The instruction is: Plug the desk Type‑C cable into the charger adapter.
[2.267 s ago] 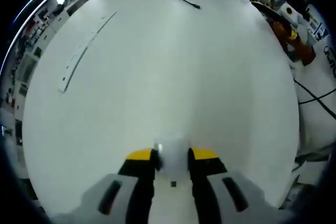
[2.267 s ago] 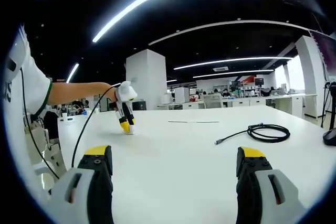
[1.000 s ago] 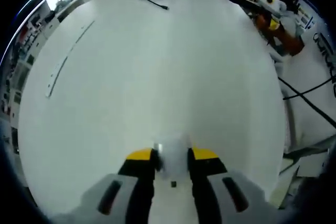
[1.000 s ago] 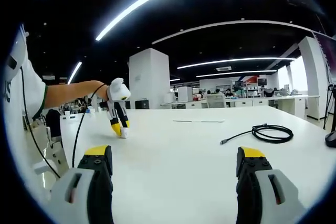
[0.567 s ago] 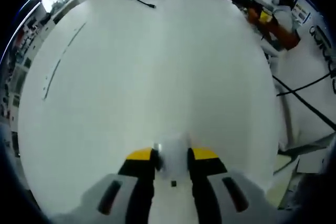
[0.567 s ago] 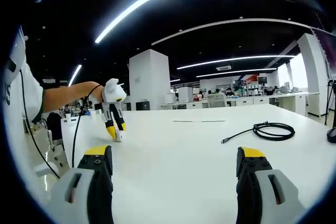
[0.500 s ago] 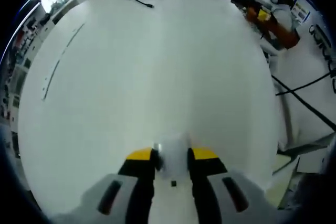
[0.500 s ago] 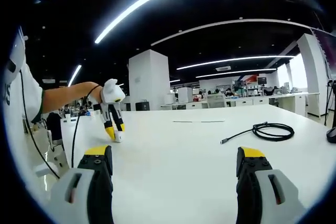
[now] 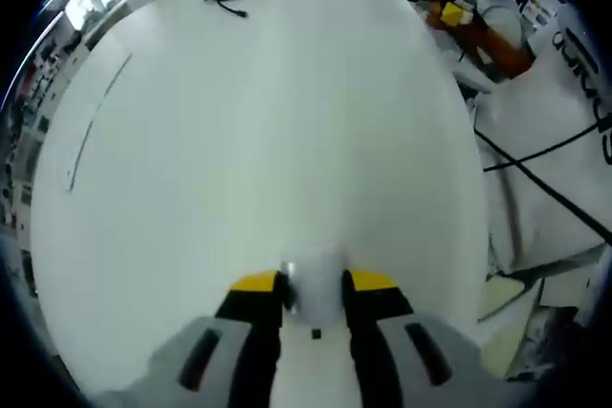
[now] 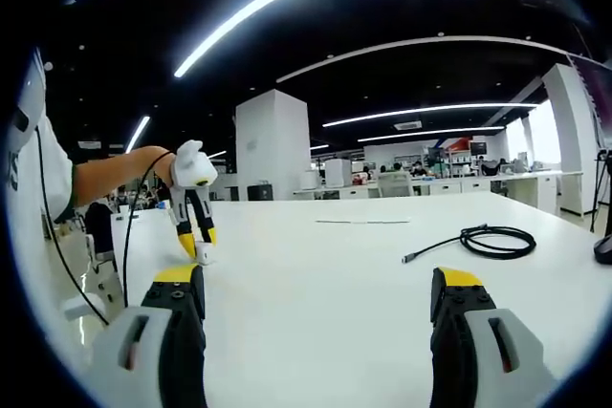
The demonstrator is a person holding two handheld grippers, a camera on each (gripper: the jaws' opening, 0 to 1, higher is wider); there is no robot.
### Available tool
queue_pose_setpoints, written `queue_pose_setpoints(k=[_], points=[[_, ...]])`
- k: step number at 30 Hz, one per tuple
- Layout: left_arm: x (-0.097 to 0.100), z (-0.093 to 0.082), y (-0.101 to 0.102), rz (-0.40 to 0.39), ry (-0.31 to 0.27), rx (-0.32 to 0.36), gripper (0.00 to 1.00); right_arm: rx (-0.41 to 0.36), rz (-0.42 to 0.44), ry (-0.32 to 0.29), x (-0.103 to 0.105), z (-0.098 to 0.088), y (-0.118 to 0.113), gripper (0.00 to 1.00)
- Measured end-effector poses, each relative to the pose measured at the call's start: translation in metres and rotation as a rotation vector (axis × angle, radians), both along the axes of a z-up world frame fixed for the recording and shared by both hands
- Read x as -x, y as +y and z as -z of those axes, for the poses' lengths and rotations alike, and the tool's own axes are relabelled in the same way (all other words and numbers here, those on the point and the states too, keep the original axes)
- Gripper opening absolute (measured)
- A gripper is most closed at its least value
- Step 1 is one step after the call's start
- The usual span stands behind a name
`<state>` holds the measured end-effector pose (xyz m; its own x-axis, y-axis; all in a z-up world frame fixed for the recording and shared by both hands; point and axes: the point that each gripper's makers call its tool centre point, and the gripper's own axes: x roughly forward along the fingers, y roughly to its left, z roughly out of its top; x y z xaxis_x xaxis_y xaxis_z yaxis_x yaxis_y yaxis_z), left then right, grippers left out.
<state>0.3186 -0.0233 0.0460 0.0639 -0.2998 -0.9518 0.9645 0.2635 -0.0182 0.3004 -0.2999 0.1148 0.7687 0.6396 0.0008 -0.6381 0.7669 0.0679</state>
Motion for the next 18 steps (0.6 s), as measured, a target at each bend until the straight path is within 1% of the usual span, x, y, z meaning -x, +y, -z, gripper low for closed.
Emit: queue_pose_setpoints(k=[5,18], points=[[0.004,0.000,0.000,0.010,0.008,-0.006,0.24,0.000,-0.001,-0.001,0.000,-0.001,0.001,1.00],[0.024,0.001,-0.006,0.044,0.015,-0.027,0.24,0.004,-0.004,-0.004,0.001,-0.001,0.001,1.00]])
